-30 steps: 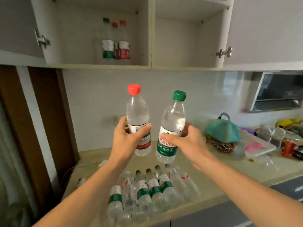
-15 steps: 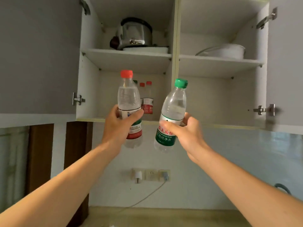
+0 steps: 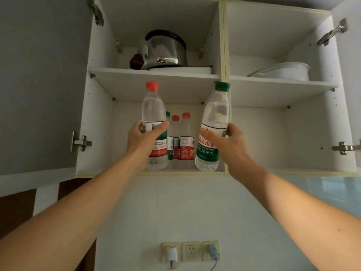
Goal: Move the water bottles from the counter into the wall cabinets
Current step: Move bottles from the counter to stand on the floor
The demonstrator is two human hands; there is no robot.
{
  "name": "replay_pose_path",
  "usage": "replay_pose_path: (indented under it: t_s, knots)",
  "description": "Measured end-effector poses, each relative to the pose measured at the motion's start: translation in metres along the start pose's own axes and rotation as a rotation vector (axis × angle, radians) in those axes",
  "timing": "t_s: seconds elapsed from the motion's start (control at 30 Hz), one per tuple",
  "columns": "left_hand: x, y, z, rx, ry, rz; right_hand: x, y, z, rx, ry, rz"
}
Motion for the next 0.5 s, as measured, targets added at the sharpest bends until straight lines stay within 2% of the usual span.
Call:
replay_pose_path:
  t_s: [0.37, 0.5]
  knots:
    - [0.074, -0.013, 0.039, 0.088, 0.029, 0.015, -0.063, -0.049, 0.058, -0.09, -0.142, -0.132]
    - [0.084, -0.02, 0.048, 0.162, -0.082, 0.192, -0.076, -0.054, 0.074, -0.031, -0.194, -0.156]
Point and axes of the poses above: each hand's wrist, its own z-axis towards the middle knuckle, its own y-axis out of the back of the hand, x = y × z, the point moved 5 cm from there along z, towards the middle knuckle, and after that the axes turned 9 degrees about -y, right-handed, at the moved point
